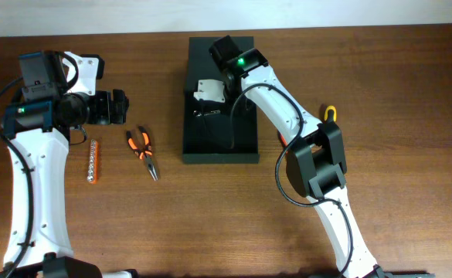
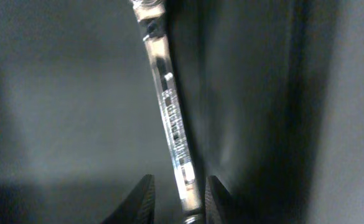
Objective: Pack container
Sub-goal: 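Carry the wrench over the box and lower it inside, then release the wrench and move the right gripper to the screwdriver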
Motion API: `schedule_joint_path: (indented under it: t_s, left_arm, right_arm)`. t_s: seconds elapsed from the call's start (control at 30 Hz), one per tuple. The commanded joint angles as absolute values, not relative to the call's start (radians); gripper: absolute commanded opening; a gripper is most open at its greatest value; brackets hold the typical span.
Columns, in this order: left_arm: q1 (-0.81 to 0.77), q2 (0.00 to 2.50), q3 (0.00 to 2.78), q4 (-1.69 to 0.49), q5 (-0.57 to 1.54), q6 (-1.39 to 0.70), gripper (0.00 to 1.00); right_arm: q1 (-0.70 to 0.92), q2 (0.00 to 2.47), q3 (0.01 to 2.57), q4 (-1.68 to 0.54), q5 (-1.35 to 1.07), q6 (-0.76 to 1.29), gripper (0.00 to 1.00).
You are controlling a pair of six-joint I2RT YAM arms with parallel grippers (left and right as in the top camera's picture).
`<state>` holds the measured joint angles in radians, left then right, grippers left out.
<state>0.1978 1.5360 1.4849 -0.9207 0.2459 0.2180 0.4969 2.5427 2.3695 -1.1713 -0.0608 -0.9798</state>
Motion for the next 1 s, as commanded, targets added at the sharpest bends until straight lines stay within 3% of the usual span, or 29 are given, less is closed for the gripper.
schedule_joint_path:
  t_s: [0.0,0.13,0.37,0.47,0.7,0.8,0.97]
  left_arm:
    - [0.201,1.546,1.508,-0.921,0.247,0.234,0.95]
    - [0.201,1.546,1.508,-0.921,0.246,0.234,0.95]
    - [0.201,1.552,1.508,-0.881,0.239,0.245,1.0]
    - [0.201,1.557,1.508,-0.855,0.239,0.245,0.99]
    - [0.201,1.558,1.508,-0.846,0.239,0.245,0.99]
    - [0.201,1.558,1.508,-0.846,0.239,0.245,0.99]
    - [0.201,1.558,1.508,-0.844,0.239,0.245,0.99]
  right_arm:
    - [0.497,2.503,2.362,-1.216,-0.07,-0.869,0.21]
    - [0.504,2.409,2.362,-1.297,-0.096,-0.785,0.19]
    - [0.488,2.151,2.362,-1.354,-0.126,-0.522,0.37]
    - [0.445,2.05,2.362,-1.351,-0.123,-0.443,0.37]
    - [0.187,1.965,2.361,-1.369,-0.12,-0.109,0.38]
    - [0.05,2.004,2.359,-1.421,-0.124,0.047,0.45]
    - [-0.073,2.099,2.316,-1.494,-0.168,0.141,0.47]
